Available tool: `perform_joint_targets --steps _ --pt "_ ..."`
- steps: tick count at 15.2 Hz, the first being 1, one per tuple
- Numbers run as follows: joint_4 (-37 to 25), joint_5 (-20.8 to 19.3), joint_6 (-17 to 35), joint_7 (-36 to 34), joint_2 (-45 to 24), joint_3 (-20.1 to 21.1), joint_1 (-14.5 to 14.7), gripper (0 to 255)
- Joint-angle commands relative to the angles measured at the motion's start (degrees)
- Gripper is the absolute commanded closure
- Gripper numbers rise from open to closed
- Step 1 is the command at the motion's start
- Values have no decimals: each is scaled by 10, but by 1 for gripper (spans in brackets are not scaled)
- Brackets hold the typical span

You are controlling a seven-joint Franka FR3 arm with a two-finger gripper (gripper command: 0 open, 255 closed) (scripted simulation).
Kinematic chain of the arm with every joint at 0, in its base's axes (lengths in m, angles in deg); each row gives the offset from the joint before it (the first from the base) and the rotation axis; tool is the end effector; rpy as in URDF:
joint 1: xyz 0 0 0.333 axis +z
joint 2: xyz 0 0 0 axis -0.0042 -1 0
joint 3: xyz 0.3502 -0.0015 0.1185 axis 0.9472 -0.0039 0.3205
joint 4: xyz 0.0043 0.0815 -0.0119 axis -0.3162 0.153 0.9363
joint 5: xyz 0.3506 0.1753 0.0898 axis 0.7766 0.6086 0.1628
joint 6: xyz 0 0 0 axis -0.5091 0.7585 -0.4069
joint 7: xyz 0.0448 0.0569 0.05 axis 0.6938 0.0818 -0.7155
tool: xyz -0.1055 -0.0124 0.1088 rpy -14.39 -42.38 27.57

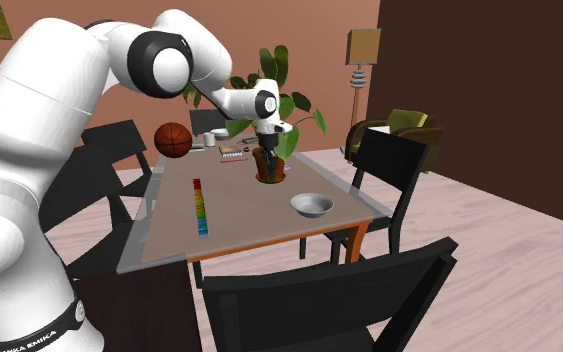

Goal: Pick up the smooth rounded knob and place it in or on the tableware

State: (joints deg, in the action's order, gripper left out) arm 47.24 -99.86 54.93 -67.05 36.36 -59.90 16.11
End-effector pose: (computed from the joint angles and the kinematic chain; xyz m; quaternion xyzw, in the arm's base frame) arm 0.6307 0.3896 0.3254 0.9986 -0.0483 0.0047 0.0188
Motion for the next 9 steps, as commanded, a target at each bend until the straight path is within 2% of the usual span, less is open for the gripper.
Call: perform_joint_targets --steps 1,5,9 --pt "-34 -1 -12 23 -20 -7 -10 255" --pt "-114 -3 -45 67 -64 -18 -27 255" --pt "-224 -5 -90 112 -125 -31 -38 255"
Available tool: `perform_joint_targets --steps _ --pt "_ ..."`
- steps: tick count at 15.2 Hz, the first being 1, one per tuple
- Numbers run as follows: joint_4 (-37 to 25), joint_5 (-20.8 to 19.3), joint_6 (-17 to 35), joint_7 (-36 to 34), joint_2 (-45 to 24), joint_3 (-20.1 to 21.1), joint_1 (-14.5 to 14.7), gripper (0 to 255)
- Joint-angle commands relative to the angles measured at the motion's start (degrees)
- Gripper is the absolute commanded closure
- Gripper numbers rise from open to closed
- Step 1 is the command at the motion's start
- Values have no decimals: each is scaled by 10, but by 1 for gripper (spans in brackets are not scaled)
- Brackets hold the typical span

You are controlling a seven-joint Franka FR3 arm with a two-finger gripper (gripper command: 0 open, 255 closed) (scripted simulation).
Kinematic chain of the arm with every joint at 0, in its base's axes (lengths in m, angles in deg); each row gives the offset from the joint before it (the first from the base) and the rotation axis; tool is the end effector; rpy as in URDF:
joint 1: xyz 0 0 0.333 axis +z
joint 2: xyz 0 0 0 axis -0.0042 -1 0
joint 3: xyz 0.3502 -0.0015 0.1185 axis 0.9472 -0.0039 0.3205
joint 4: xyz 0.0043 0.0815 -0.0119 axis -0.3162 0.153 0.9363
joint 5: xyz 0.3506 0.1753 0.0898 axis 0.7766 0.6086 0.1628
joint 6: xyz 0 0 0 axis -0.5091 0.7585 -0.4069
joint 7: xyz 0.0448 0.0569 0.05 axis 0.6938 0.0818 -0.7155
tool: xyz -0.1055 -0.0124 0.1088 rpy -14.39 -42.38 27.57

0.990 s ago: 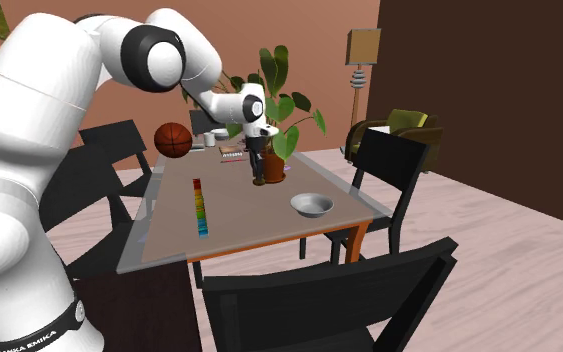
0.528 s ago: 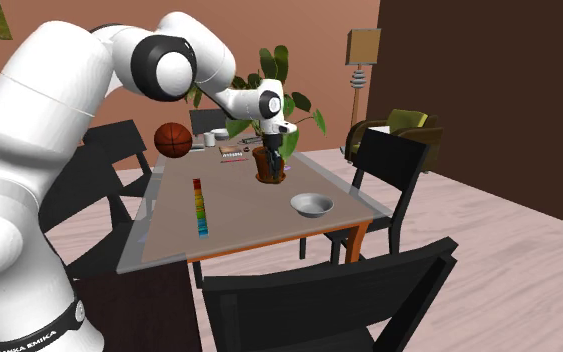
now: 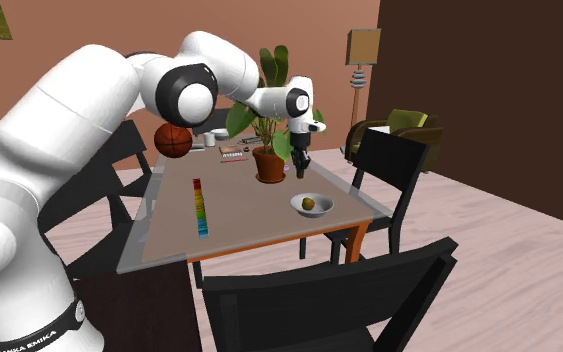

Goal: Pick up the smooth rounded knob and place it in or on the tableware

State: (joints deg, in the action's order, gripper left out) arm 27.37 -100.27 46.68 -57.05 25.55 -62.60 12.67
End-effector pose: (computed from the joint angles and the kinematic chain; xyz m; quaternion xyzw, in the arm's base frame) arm 0.7359 0.3185 0.3275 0.9987 -0.0483 0.0044 0.0186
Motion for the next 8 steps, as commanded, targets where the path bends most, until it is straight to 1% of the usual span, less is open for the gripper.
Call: perform_joint_targets --steps 1,2,3,4,5,6,8 --pt "-61 -2 -22 24 -36 -7 -4 255" --pt "-25 -1 -8 11 -15 -3 -3 255" --pt "-25 -1 -8 11 -15 -3 -3 0" --pt "47 15 64 19 9 9 -32 0" --pt "103 30 131 32 24 21 -60 0" --pt "149 46 193 48 31 33 -86 0" --pt "218 80 308 91 27 62 -135 0"
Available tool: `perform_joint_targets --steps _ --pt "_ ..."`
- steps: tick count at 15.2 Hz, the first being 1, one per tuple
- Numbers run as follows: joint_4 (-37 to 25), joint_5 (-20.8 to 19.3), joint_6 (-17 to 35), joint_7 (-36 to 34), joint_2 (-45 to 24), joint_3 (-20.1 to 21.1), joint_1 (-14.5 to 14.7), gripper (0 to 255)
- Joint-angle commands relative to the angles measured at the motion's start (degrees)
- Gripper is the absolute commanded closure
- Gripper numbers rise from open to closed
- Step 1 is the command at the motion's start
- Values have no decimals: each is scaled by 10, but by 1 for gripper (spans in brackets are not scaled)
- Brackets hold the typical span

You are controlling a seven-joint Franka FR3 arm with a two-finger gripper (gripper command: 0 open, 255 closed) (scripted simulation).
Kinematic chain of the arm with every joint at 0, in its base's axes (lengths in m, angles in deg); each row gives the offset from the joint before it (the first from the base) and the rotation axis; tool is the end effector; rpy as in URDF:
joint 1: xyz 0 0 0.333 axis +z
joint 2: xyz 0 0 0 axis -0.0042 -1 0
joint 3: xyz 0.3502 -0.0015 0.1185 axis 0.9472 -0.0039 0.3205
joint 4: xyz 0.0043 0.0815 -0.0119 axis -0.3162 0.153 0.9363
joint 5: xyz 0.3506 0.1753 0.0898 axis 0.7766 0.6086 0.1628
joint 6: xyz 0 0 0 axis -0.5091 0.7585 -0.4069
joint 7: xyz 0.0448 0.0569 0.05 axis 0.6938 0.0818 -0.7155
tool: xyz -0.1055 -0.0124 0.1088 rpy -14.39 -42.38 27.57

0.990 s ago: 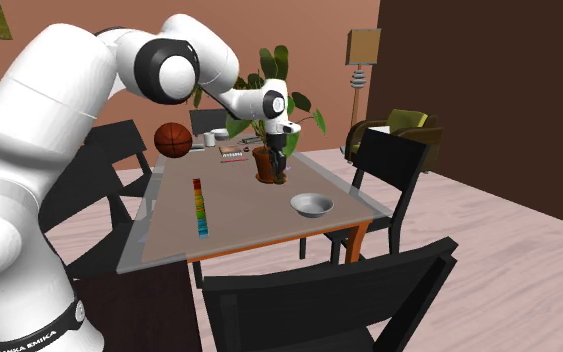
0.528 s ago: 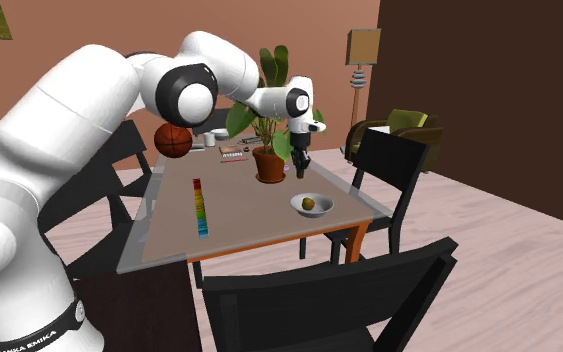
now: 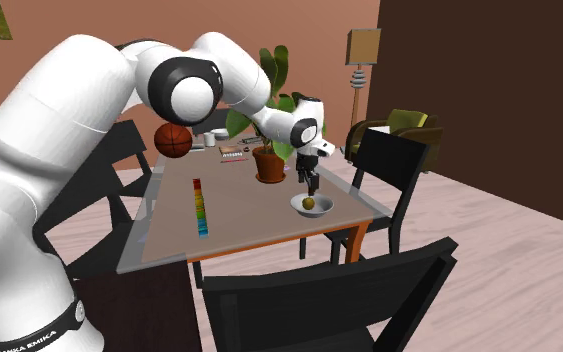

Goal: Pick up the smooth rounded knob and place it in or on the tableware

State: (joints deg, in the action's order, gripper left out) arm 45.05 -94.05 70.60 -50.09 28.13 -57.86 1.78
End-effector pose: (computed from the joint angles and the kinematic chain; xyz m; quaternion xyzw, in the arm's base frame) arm 0.7401 0.2643 0.2704 -0.9933 0.0488 -0.0444 0.0953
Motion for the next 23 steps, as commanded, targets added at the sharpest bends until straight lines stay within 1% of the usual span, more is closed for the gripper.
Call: perform_joint_targets --steps 1,2,3,10,18,19,23 --pt "65 35 121 48 -10 32 -50 0" --pt "83 53 169 78 -26 52 -75 0" --pt "83 51 170 77 -27 54 -76 0" --pt "40 39 186 70 -82 37 -47 0" --pt "40 39 186 70 -82 37 -47 0" --pt "40 39 186 70 -82 37 -47 255" --pt "41 39 186 70 -81 37 -48 255"
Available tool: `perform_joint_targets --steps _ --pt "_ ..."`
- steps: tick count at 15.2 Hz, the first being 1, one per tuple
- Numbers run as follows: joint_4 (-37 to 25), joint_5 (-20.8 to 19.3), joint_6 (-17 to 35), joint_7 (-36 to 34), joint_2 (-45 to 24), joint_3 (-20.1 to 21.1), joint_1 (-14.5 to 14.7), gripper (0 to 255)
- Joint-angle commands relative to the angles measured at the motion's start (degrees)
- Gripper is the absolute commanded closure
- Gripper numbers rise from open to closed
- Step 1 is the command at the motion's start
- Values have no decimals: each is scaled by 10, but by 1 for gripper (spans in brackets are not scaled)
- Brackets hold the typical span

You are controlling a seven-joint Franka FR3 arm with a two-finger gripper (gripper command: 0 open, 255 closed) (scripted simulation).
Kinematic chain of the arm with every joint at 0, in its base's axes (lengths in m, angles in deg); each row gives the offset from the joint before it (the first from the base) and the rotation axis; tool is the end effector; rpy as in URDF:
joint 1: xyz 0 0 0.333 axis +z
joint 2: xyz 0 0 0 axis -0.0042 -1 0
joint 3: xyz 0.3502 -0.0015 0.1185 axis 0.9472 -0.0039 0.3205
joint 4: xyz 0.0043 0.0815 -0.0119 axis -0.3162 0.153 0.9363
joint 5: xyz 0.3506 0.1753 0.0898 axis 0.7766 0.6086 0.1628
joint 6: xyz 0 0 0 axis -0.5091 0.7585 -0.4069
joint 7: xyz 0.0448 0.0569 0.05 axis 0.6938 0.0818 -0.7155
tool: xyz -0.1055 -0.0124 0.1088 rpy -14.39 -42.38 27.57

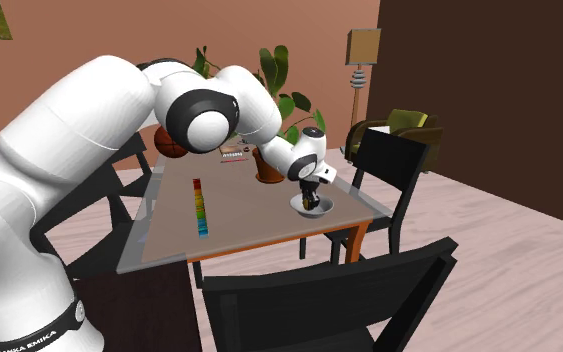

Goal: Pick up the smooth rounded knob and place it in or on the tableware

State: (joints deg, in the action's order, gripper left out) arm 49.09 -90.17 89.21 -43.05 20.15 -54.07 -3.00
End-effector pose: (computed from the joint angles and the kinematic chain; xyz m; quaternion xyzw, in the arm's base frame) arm 0.7518 0.2540 0.1871 -0.9773 0.0514 -0.0886 0.1855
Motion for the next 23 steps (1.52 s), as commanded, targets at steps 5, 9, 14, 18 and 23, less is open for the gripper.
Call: perform_joint_targets --steps 5,9,14,18,23 --pt "0 0 0 0 -2 -1 0 255" --pt "5 4 -16 -3 20 5 -5 255" --pt "9 9 -38 -6 45 13 -11 255" --pt "9 14 -56 -8 65 18 -15 255" --pt "7 20 -80 -11 88 25 -20 255"
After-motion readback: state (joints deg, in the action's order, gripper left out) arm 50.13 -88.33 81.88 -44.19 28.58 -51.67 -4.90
